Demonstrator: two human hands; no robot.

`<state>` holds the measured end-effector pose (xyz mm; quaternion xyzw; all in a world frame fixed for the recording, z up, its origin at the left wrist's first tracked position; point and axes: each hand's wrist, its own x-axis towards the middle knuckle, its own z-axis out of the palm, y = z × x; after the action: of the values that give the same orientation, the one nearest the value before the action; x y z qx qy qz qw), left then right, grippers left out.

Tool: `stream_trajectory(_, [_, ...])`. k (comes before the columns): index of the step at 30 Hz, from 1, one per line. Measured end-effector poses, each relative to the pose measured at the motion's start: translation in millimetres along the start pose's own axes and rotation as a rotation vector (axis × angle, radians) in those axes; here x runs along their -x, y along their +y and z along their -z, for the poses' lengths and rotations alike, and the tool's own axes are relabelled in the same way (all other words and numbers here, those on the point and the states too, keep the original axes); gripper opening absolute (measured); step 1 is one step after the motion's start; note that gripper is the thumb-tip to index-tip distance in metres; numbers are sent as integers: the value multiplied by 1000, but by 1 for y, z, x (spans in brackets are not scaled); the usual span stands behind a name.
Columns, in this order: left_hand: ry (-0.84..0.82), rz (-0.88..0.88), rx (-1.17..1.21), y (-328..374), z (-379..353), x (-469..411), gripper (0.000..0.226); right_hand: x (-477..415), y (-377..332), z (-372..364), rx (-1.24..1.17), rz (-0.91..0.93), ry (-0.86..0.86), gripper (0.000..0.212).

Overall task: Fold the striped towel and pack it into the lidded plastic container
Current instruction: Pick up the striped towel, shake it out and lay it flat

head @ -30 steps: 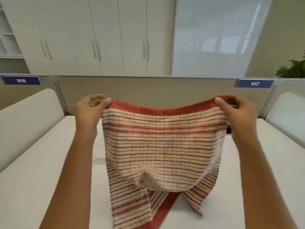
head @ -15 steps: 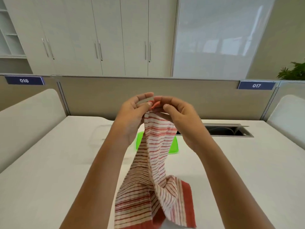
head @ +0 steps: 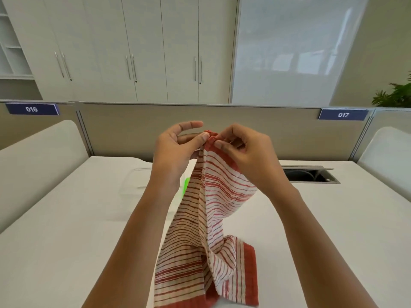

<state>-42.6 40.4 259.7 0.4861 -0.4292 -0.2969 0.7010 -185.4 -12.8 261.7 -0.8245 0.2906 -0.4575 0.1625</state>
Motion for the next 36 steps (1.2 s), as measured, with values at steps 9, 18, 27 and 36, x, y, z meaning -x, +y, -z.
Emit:
stream_trajectory(9, [-35,-43,-89,5,2,3,24,-3,1,0,-8,35,70,6])
stream_trajectory(18, [-46,-112,-143,3,-2,6,20,-5,5,-1,8,88,86,7])
stream_trajectory(27, [-9,-338,-184,-3,-6,7,21,-10,12,2,42,95,-168,27])
stream_trajectory(36, [-47,-331,-316,-68,-3,23,30,-45,0,25,85,93,344,18])
